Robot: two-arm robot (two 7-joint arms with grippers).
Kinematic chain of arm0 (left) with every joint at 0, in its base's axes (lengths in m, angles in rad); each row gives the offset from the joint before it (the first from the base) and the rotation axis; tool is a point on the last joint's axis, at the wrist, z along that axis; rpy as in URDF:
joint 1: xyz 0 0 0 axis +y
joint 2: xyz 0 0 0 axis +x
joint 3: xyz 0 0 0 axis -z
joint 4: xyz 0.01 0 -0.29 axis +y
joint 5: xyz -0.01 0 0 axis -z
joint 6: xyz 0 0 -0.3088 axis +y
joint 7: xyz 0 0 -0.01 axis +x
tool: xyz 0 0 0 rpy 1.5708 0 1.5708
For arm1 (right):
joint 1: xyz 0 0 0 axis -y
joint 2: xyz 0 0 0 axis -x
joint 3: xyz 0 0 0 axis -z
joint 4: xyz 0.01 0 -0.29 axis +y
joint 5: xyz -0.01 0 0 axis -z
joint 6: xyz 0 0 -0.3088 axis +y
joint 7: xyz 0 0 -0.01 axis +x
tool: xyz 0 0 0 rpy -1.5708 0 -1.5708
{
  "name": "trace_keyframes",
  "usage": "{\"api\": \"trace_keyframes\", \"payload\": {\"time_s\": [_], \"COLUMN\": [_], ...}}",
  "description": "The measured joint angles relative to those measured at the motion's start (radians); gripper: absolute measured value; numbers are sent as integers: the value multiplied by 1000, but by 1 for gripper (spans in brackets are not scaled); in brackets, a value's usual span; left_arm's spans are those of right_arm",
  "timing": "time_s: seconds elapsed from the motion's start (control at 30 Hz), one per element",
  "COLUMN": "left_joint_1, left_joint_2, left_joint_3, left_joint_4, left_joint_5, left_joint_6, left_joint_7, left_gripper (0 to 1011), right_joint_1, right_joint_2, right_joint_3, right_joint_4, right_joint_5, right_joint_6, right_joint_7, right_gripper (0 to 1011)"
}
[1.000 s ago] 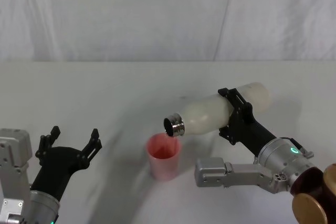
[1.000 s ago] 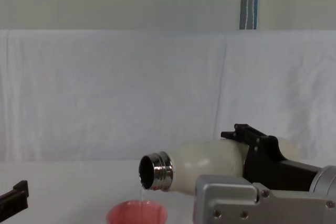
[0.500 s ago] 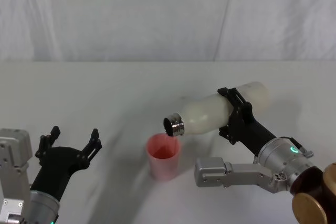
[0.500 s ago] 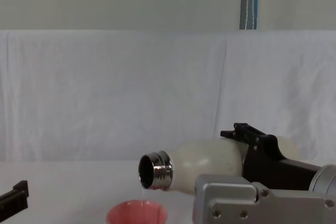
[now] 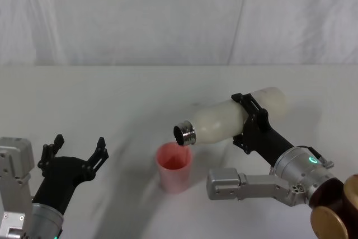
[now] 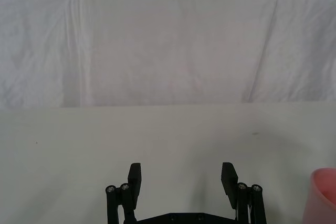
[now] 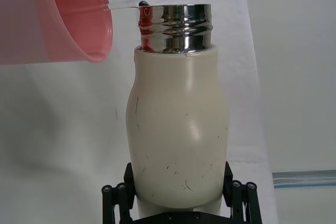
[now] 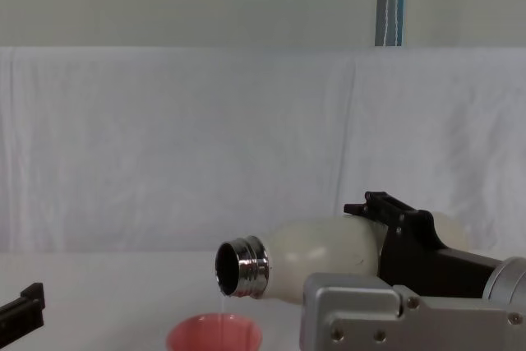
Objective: Grasp the thermos with one hand and pour water into the cup lid.
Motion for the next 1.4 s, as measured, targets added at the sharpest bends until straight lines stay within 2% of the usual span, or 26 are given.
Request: {"api": "trace_keyframes", "payload": {"time_s": [1.4], "left_joint_1": [0], "left_joint_2": [0], "left_joint_3": [0], "left_joint_4": [0], "left_joint_5": [0], "left_joint_6": [0], "left_joint_7": [0], "left_gripper": [1001], "right_joint_1": [1], "right_joint_2": [1], "right_joint_3": [1], "right_joint_4": [-2], "right_joint_5": [0], "right_joint_6": [3], "right_joint_7": [4], "right_gripper": [952]}}
